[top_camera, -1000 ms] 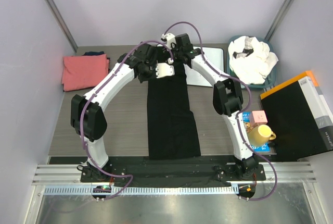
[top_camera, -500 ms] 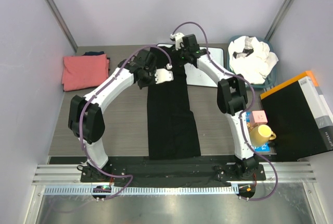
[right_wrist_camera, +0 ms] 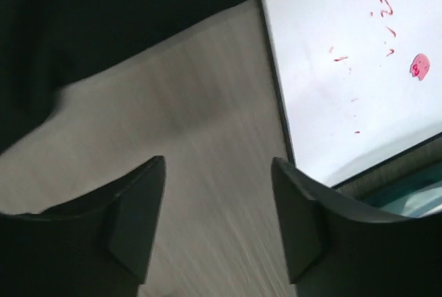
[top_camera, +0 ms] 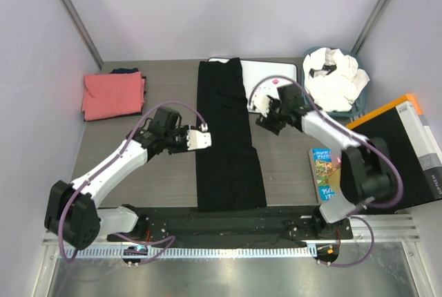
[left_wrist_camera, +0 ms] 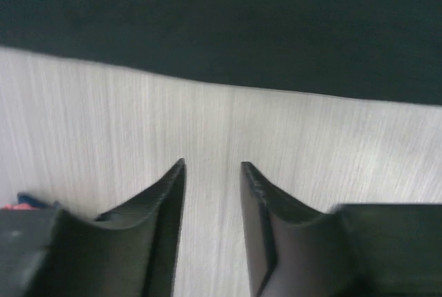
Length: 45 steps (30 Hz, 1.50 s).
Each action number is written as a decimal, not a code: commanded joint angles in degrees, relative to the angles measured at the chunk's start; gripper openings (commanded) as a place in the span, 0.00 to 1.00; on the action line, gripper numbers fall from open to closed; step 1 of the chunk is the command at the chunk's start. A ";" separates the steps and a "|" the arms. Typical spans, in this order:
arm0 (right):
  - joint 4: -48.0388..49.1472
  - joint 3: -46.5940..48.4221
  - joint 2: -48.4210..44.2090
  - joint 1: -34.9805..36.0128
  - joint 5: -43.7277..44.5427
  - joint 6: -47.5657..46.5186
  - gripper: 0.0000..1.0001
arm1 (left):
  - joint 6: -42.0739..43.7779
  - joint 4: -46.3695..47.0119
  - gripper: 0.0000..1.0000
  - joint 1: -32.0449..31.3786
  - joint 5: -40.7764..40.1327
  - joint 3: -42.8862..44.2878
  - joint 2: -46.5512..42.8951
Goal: Fold and stack the t-shirts
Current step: Grab the bottom of the folded rectangular tshirt with both arms
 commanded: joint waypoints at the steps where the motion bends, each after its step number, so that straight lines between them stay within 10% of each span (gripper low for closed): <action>1: 2.27 -16.06 -17.83 0.59 -7.12 -28.10 0.74 | 8.94 6.61 0.45 -0.53 8.98 -9.32 -8.57; 12: -8.97 -40.16 -45.79 6.12 -16.96 -58.28 0.87 | 45.15 1.43 0.75 -2.20 27.71 -30.51 -29.93; 24: -23.38 -42.54 -47.22 8.93 -27.95 -75.16 0.92 | 72.92 -12.36 0.89 -2.20 35.97 -33.26 -28.36; 37: -19.62 -47.28 -45.73 14.74 -30.25 -74.13 0.92 | 84.89 -12.55 0.87 -2.20 39.05 -31.33 -14.31; 45: -11.97 -47.90 -44.32 18.17 -28.40 -67.27 0.91 | 73.92 -1.04 0.84 -2.20 38.88 -29.66 -11.92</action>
